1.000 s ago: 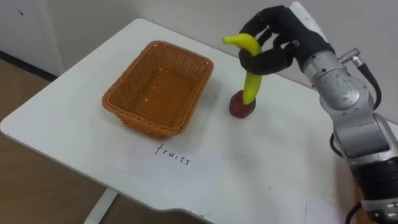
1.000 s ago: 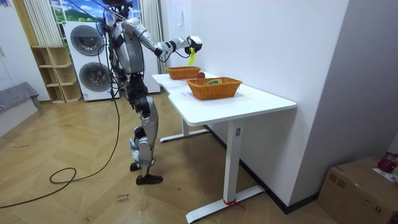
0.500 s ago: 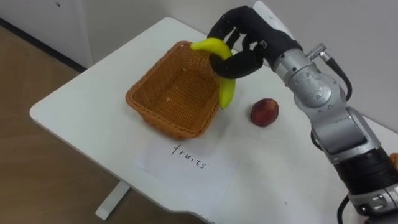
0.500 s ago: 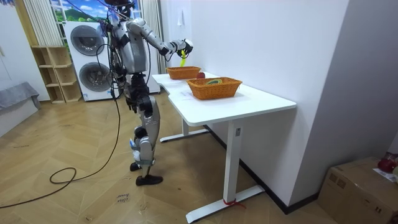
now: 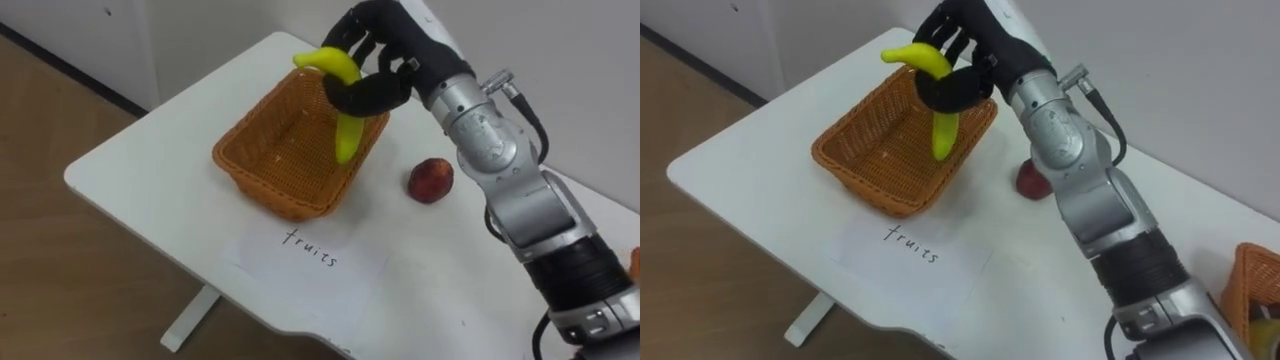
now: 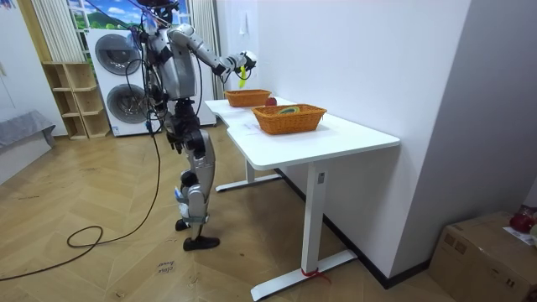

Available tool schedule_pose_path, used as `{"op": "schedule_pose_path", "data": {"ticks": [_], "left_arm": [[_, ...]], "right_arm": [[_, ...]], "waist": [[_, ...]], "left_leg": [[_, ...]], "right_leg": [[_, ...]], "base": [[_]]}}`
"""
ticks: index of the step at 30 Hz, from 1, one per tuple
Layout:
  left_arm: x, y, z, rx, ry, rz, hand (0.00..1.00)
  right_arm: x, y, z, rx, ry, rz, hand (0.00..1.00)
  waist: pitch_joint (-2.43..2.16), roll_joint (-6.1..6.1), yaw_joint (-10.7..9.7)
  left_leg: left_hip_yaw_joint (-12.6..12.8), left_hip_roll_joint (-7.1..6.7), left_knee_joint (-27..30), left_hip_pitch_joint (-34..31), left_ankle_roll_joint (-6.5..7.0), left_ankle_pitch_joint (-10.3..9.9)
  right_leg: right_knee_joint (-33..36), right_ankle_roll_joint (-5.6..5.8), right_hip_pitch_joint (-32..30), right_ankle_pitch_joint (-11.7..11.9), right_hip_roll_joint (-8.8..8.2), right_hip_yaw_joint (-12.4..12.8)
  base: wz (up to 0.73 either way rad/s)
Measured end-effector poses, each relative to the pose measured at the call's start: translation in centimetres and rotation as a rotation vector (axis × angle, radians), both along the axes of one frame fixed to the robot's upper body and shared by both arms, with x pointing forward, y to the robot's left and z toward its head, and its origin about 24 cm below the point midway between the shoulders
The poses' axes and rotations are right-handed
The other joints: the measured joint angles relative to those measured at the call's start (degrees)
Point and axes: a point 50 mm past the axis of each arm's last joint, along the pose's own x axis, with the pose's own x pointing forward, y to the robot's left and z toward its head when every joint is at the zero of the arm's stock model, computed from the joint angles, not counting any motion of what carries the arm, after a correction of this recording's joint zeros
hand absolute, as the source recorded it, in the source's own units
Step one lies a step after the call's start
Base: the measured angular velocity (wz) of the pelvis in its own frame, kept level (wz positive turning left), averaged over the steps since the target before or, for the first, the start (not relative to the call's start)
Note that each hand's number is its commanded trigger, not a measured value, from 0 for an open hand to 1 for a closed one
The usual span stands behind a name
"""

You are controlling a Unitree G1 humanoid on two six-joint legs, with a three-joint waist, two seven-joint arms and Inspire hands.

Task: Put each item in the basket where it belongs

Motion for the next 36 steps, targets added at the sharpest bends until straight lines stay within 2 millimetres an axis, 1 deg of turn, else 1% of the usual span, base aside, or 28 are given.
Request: {"op": "schedule_pose_path", "data": {"ticks": [3, 4, 7, 13, 32, 33, 35, 36], "left_arm": [[0.3, 0.0, 0.0, -0.007, -0.006, -0.003, 0.0], [0.5, -0.1, 0.1, -0.01, -0.011, -0.005, 0.0], [0.5, -0.1, 0.1, -0.015, -0.008, -0.006, 0.0], [0.5, -0.1, 0.1, -0.018, -0.008, -0.007, 0.0], [0.6, -0.1, 0.1, -0.017, -0.009, -0.007, 0.0], [0.6, -0.1, 0.1, -0.017, -0.009, -0.007, 0.0], [0.6, -0.1, 0.1, -0.017, -0.012, -0.008, 0.0], [0.6, -0.1, 0.1, -0.017, -0.013, -0.009, 0.0]], "right_arm": [[0.3, 0.1, -0.9, 0.004, 0.016, -0.019, 1.0], [0.4, 0.0, -1.5, -0.006, 0.037, -0.026, 1.0], [0.5, 0.1, -2.5, -0.027, 0.071, -0.031, 1.0], [0.5, 0.0, -2.5, -0.015, 0.062, -0.046, 1.0], [0.6, -0.2, -3.0, -0.004, 0.079, -0.063, 1.0], [0.6, -0.2, -3.0, -0.004, 0.079, -0.063, 0.86], [0.6, -0.2, -3.0, -0.004, 0.082, -0.064, 0.52], [0.6, -0.2, -3.1, -0.004, 0.083, -0.064, 0.21]], "waist": [[0.0, 0.0, 0.88], [0.0, 0.0, 1.25], [0.02, 0.02, 1.49], [0.15, 0.21, 1.48], [0.15, 0.23, 1.59], [0.15, 0.23, 1.6], [0.14, 0.23, 1.78], [0.14, 0.23, 1.8]], "left_leg": [[0.01, 0.05, 0.19, 0.03, 0.01, 0.02], [0.01, 0.05, 0.21, 0.02, 0.02, 0.02], [-0.02, 0.04, 0.2, -0.11, 0.03, 0.03], [-0.09, 0.04, 0.07, -0.22, 0.03, 0.03], [-0.09, 0.03, 0.12, -0.06, 0.03, 0.03], [-0.09, 0.03, 0.12, -0.06, 0.04, 0.03], [-0.08, 0.03, 0.15, -0.04, 0.03, 0.03], [-0.08, 0.03, 0.16, -0.05, 0.04, 0.03]], "right_leg": [[-0.02, 0.0, -0.04, 0.0, -0.07, -0.05], [-0.02, 0.01, -0.05, -0.01, -0.08, -0.06], [-0.02, 0.04, -0.12, -0.02, -0.12, -0.09], [-0.06, 0.17, -0.22, -0.1, -0.14, -0.1], [-0.08, 0.23, -0.05, -0.15, -0.11, -0.12], [-0.08, 0.23, -0.05, -0.15, -0.11, -0.12], [-0.08, 0.23, -0.04, -0.15, -0.1, -0.11], [-0.08, 0.23, -0.04, -0.15, -0.11, -0.11]], "base": [[0.0], [0.0], [0.0], [0.0], [0.0], [0.0], [0.0], [0.0]]}}
